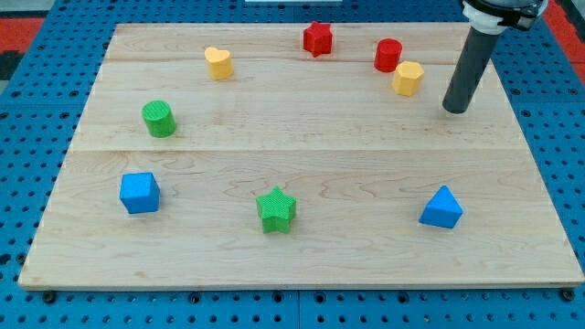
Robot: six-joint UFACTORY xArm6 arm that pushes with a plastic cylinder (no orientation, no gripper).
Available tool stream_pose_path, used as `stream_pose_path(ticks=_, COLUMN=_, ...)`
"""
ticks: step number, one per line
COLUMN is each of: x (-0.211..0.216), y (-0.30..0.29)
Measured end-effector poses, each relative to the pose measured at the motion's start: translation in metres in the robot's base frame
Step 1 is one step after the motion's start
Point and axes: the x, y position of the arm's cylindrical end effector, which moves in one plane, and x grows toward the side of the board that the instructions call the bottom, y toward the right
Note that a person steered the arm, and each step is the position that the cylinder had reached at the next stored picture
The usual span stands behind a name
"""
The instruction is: Slide the blue cube towards the center left
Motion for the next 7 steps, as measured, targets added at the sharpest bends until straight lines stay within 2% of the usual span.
stream_pose_path(ticks=5, x=0.0, y=0.007)
stream_pose_path(ticks=7, x=0.046, y=-0.011)
